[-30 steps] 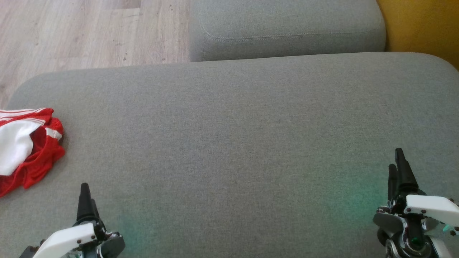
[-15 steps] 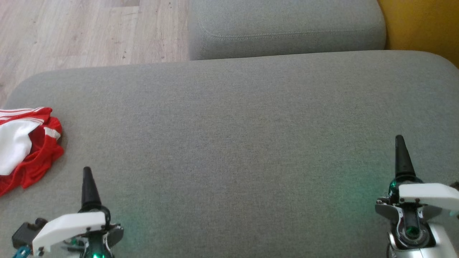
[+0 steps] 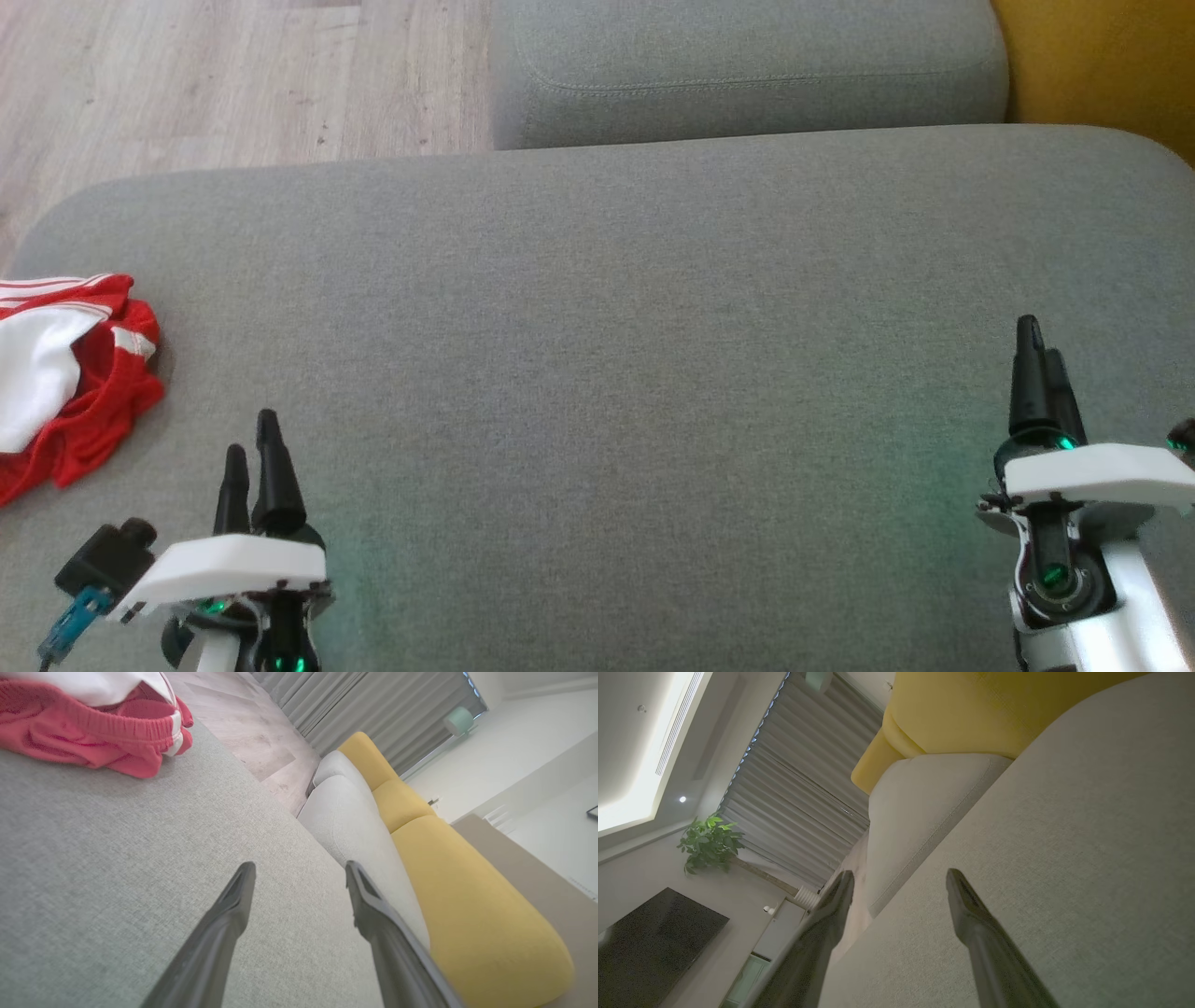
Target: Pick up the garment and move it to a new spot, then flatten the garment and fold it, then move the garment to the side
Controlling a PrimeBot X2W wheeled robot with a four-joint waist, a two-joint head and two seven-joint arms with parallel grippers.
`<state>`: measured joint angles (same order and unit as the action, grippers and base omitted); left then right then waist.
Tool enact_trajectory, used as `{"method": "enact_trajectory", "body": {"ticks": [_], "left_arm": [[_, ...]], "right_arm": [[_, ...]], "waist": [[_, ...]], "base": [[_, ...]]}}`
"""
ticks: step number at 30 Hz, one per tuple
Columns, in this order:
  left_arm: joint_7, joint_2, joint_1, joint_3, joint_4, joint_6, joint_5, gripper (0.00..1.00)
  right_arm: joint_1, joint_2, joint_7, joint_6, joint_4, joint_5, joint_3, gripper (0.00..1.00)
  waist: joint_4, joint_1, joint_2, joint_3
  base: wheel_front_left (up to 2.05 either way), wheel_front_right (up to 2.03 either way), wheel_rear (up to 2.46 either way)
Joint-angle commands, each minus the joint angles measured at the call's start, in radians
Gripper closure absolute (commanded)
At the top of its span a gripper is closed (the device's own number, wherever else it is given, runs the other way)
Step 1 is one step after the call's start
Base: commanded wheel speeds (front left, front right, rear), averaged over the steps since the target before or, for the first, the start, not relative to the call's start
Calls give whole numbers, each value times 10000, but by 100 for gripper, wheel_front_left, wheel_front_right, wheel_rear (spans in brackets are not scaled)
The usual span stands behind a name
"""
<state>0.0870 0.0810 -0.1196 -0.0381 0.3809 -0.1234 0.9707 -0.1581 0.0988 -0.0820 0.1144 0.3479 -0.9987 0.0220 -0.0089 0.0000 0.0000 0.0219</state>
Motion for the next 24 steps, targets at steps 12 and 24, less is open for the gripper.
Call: {"method": "enact_trajectory", "body": {"ticks": [12,24], "left_arm": [[431,250,-785,10,42,-46,-2484,0],[784,239,-904,-137,178,57,-4762,0]], "right_arm": [[-1026,237,-475,103,124,2553,-533,0],[-1286,244,-829,119,549,5068,-769,0]], "waist": [[39,0,0,36],[93,0,0,61]], "base": [[0,0,0],[0,0,0]]}}
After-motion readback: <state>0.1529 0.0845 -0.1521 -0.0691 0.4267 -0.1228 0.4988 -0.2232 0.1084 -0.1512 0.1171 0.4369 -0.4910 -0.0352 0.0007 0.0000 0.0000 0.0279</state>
